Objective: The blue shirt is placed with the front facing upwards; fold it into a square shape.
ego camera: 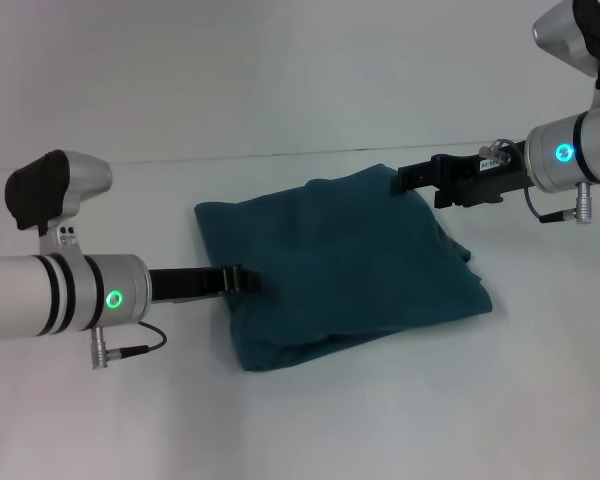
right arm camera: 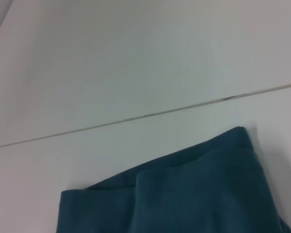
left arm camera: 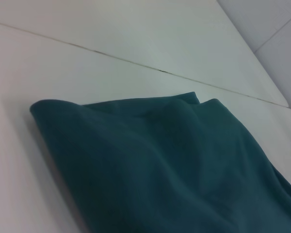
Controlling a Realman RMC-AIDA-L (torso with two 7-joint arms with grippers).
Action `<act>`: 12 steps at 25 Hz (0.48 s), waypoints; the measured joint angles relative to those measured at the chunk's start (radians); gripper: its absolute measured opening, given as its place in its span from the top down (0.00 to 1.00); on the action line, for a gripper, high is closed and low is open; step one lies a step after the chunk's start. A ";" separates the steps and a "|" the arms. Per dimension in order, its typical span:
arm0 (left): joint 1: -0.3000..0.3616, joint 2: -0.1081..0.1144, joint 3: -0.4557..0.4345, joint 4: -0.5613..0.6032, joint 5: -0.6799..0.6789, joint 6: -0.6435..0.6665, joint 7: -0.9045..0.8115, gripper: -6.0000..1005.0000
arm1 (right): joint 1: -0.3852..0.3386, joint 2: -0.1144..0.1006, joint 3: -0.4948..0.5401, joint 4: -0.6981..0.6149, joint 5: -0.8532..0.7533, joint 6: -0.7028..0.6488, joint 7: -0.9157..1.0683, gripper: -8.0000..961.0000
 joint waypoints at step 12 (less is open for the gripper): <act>0.145 -0.001 -0.087 0.160 -0.018 0.135 0.180 0.84 | -0.005 -0.005 0.000 0.001 0.000 -0.001 0.000 0.16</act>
